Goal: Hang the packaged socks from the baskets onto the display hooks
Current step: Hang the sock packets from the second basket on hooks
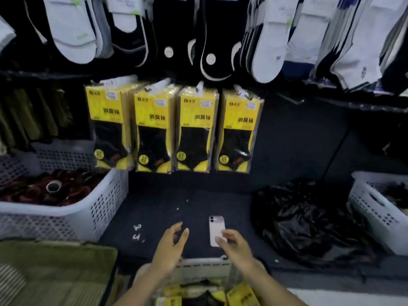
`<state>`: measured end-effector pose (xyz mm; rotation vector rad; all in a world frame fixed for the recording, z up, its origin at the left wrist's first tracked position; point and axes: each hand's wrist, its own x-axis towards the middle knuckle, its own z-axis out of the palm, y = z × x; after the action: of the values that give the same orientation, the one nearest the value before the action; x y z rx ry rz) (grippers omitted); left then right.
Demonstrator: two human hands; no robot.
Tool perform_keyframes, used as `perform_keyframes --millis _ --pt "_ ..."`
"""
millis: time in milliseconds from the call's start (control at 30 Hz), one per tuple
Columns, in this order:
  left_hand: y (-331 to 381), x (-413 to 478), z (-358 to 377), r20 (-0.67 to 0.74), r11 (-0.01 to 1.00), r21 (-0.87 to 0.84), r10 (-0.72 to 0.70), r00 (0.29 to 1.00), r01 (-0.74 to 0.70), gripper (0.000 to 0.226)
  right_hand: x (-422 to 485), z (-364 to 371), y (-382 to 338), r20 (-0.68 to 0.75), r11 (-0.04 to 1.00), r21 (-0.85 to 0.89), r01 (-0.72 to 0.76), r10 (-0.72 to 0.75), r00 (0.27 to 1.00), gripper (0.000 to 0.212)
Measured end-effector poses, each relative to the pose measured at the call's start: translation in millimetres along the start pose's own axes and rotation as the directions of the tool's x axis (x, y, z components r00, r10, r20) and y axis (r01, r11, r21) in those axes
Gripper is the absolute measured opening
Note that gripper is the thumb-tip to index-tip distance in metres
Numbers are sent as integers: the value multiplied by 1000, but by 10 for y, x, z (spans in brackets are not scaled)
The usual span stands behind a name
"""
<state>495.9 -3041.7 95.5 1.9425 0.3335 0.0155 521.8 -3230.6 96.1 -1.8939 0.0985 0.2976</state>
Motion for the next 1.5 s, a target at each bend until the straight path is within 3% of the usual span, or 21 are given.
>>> perform_keyframes --millis 100,133,200,267,367,467,533,633,767,833,933,1033,1067,1167,1200,1400,1433,1500 --pt "-585 -440 33 -39 991 -2 -132 991 132 39 -311 359 631 93 977 -32 -211 213 973 20" --pt "-758 -567 50 -37 987 9 -161 986 162 36 -403 452 807 131 971 -74 -229 237 963 11" --pt "-1069 -764 78 3 978 29 -208 978 208 31 -534 578 1132 227 948 -196 -251 293 929 22" --pt "-1319 -876 89 68 959 58 -283 957 279 37 -646 585 1366 246 908 -296 -298 374 894 10" --pt "-1617 -964 126 163 906 95 -422 892 412 49 -702 417 1637 164 812 -443 -380 490 856 36" --pt "-1804 -1017 195 216 864 142 -504 836 484 29 -666 198 1832 113 723 -552 -415 558 822 46" --pt "-1908 -1039 268 265 848 139 -530 806 512 33 -631 142 1902 138 718 -566 -406 567 812 47" --pt "-2024 -1104 334 324 813 204 -582 746 545 58 -669 149 1994 106 702 -462 -542 651 752 56" --pt "-2153 -1160 430 380 771 314 -637 671 554 65 -696 190 2104 74 662 -401 -633 712 698 66" --pt "-2172 -1155 488 374 762 269 -646 665 589 61 -689 223 2109 37 658 -421 -625 701 712 63" --pt "-2163 -1134 538 332 738 181 -668 666 650 57 -663 244 2087 -5 696 -451 -559 624 781 25" --pt "-2167 -1128 524 282 695 114 -708 648 710 63 -600 239 1941 34 778 -299 -553 587 809 24" --pt "-2163 -1132 515 258 680 104 -724 640 726 67 -573 238 1865 81 792 -247 -558 591 803 30" --pt "-2082 -1135 502 206 668 41 -734 647 743 77 -485 224 1635 204 794 -205 -572 606 769 88" --pt "-2029 -1122 493 191 674 11 -727 660 739 79 -471 212 1551 217 814 -181 -552 581 785 96" --pt "-1504 -857 341 -12 817 -216 -550 835 535 91 -408 64 1039 112 913 119 -390 378 919 111" --pt "-1396 -802 298 -41 810 -297 -540 841 506 99 -411 42 950 95 910 183 -371 359 928 111" --pt "-1152 -715 200 33 661 -526 -613 790 535 109 -436 19 764 84 874 320 -367 359 929 113"
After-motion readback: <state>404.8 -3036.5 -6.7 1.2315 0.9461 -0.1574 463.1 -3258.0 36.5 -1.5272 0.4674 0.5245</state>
